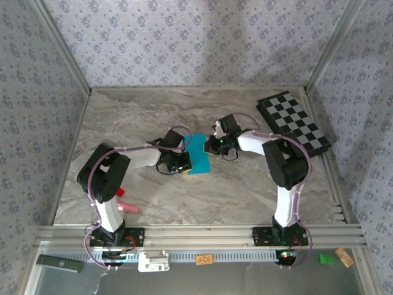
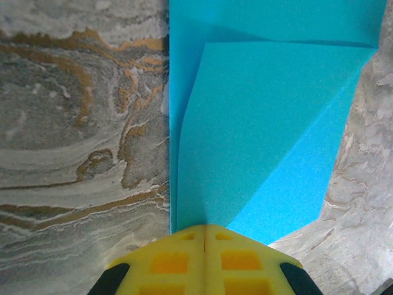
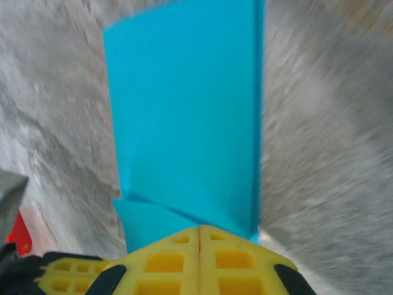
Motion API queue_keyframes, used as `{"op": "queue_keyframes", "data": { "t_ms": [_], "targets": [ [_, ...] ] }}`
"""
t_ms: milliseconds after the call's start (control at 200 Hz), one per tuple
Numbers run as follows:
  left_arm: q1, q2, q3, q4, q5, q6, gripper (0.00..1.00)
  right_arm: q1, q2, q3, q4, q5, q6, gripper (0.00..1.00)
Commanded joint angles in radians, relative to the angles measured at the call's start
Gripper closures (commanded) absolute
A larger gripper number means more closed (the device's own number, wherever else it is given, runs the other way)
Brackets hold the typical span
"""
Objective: Fold a paper plane with a square sheet of paper (pick it up from the middle)
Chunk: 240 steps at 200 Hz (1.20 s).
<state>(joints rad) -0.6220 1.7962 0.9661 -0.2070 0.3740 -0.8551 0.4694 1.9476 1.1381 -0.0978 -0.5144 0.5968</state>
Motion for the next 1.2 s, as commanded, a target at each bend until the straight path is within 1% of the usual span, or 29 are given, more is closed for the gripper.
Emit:
{"op": "queue_keyframes", "data": {
  "t_ms": [0,100,340,480,660,755,885,1024,1054,1194],
  "targets": [
    [0.005,0.037,-0.003,-0.084,-0.026,0.020,1.00,0.010,0.045,-0.013,0.017,-0.023,0.024,0.98],
    [0.005,0.029,0.004,-0.063,0.003,0.029,1.00,0.019,0.071,0.001,0.005,-0.023,0.023,0.98],
    [0.003,-0.002,0.073,-0.020,0.046,0.083,0.99,0.013,0.096,-0.027,-0.048,0.044,0.019,0.98],
    [0.003,0.055,0.140,-0.017,0.054,0.099,0.96,0.012,0.094,-0.031,-0.068,0.069,0.020,0.98],
    [0.004,0.136,0.178,-0.001,0.079,0.094,0.96,0.012,0.100,-0.026,-0.084,0.077,0.023,0.98],
    [0.000,0.148,0.162,0.002,0.089,0.096,0.97,0.011,0.105,-0.020,-0.103,0.088,0.022,0.98],
    [-0.005,0.134,0.098,-0.006,0.082,0.112,0.99,0.010,0.123,0.007,-0.165,0.124,0.024,0.98],
    [-0.007,0.090,0.011,-0.029,0.076,0.146,1.00,0.012,0.144,0.039,-0.239,0.184,0.024,0.98],
    [-0.007,0.077,-0.005,-0.036,0.074,0.152,1.00,0.012,0.148,0.043,-0.249,0.195,0.047,0.98],
    [-0.016,0.006,-0.084,-0.048,0.072,0.175,0.99,0.013,0.161,0.046,-0.281,0.227,0.061,0.99]
  ]
}}
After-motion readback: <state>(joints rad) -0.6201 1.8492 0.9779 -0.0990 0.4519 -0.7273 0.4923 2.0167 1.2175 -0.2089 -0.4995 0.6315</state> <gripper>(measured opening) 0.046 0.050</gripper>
